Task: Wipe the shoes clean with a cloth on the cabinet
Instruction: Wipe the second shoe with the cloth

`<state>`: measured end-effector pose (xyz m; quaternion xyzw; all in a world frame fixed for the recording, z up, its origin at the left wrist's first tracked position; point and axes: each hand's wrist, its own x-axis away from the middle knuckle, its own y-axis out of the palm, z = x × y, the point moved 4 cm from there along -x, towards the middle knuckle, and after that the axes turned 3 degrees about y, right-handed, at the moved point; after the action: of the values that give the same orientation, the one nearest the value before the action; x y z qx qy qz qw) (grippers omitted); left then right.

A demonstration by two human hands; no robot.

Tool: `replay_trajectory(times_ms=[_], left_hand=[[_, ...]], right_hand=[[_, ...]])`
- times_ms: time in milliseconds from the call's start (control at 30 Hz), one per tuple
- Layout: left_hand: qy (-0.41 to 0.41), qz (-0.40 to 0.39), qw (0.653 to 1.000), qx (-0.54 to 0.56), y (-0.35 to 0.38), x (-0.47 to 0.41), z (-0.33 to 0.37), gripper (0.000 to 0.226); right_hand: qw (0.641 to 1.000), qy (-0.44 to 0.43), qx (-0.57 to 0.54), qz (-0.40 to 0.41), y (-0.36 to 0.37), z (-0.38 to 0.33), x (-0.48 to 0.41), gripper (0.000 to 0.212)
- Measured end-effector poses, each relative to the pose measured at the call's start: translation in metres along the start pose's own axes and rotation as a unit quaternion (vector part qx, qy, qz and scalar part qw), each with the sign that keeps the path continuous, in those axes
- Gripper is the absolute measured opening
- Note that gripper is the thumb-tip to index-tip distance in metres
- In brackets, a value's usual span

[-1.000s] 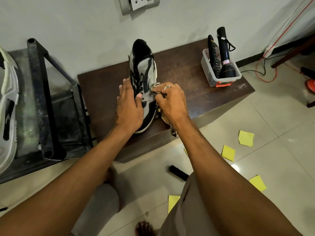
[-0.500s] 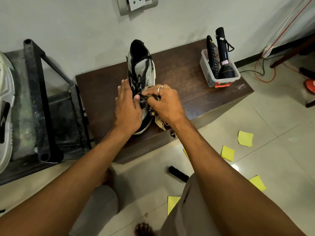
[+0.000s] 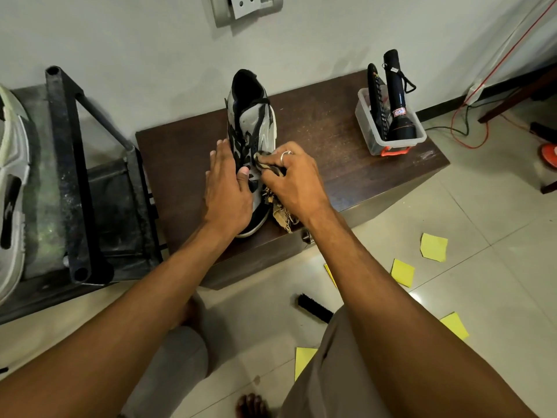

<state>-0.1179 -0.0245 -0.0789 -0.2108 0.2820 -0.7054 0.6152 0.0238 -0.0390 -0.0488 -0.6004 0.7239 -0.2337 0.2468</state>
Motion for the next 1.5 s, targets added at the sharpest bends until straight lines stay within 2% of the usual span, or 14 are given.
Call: replay_trajectory(times_ms=[100,233,400,533,733,867,1033,1100,1200,1367,1400,1500], left_hand=[[-0.001,-0.001,1.000,-0.004,0.000,0.000,0.001,0.061],[0.001,-0.002,1.000,-0.005,-0.001,0.000,0.002,0.061],[-0.002,-0.002,1.000,-0.002,0.000,0.000,0.000,0.061],[-0.003,-0.001,1.000,-0.010,0.000,-0.001,0.000,0.061],[0.002,-0.001,1.000,-0.004,0.001,0.000,-0.001,0.060],[0.001,0.000,1.000,-0.006,0.000,-0.001,-0.001,0.061],[0.005,-0.001,1.000,-0.002,0.000,0.000,-0.001,0.060],[0.003,-0.001,1.000,-0.005,0.000,0.000,0.000,0.060],[0.001,-0.003,1.000,-0.009,0.000,0.000,-0.001,0.060],[0.000,-0.001,1.000,-0.013,0.000,-0.001,-0.002,0.060],[-0.001,-0.001,1.000,-0.014,0.001,-0.001,-0.002,0.060],[0.004,-0.004,1.000,-0.018,0.001,-0.002,-0.003,0.060]], right_hand=[[1.000,-0.008,0.010,-0.009,-0.002,0.004,-0.002,0.027],[0.998,0.044,0.034,0.033,-0.007,0.014,-0.009,0.028],[0.998,-0.043,0.041,-0.029,0.003,0.002,-0.003,0.025],[0.999,0.011,0.028,0.025,-0.002,0.012,-0.010,0.025],[0.998,-0.026,-0.003,-0.053,-0.005,0.007,-0.005,0.021],[1.000,0.013,0.016,0.014,-0.004,0.007,-0.007,0.023],[0.996,0.016,-0.015,-0.088,-0.008,0.009,-0.006,0.014],[0.995,0.041,-0.040,-0.077,-0.009,0.012,-0.005,0.009],[0.998,0.043,-0.016,-0.035,-0.007,0.007,-0.005,0.007],[0.990,0.084,-0.027,-0.114,-0.012,0.008,0.000,0.013],[0.990,0.083,-0.029,-0.106,-0.013,0.008,0.001,0.013],[0.998,0.047,-0.032,-0.019,-0.011,0.007,0.000,0.005]])
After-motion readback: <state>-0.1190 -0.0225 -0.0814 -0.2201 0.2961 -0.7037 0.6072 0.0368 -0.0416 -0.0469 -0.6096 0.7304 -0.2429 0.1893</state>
